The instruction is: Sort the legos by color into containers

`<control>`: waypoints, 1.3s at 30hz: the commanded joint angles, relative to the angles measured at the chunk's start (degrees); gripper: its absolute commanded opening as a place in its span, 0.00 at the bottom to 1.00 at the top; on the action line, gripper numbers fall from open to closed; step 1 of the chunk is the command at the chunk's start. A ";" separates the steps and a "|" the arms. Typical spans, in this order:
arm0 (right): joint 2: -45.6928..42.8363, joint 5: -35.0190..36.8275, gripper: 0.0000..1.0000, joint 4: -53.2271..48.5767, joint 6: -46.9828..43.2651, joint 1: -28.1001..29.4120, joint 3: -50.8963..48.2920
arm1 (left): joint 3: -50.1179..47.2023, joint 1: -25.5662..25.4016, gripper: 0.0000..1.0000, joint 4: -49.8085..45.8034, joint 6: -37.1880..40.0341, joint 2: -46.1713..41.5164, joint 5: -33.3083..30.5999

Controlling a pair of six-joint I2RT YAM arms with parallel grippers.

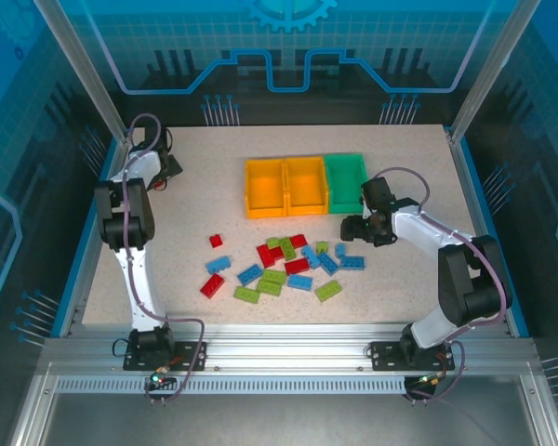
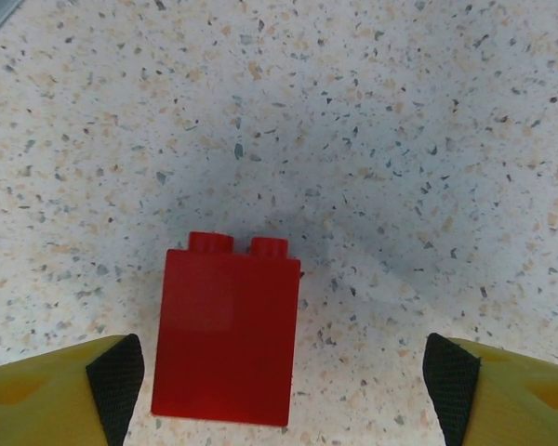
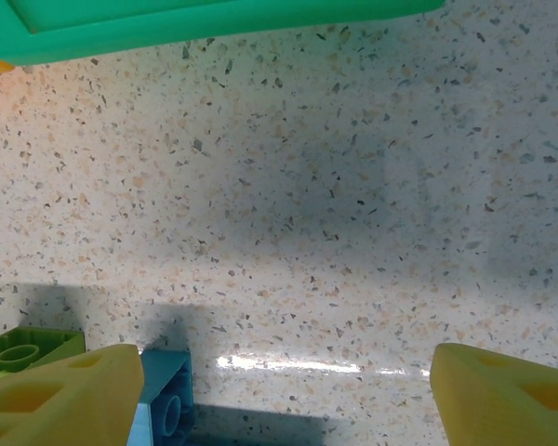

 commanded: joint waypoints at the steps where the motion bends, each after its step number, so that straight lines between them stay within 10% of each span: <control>1: 0.27 0.68 0.83 -2.21 1.12 0.81 1.18 | 2.92 0.45 0.81 -2.60 0.98 2.19 -1.04; 22: -0.08 1.50 0.83 -3.37 1.56 1.02 1.64 | 4.21 0.74 0.37 -2.56 3.26 3.83 5.38; 39: -2.19 1.03 0.83 -2.14 2.22 1.52 -0.34 | -13.33 -3.98 0.36 3.65 2.90 -8.42 7.29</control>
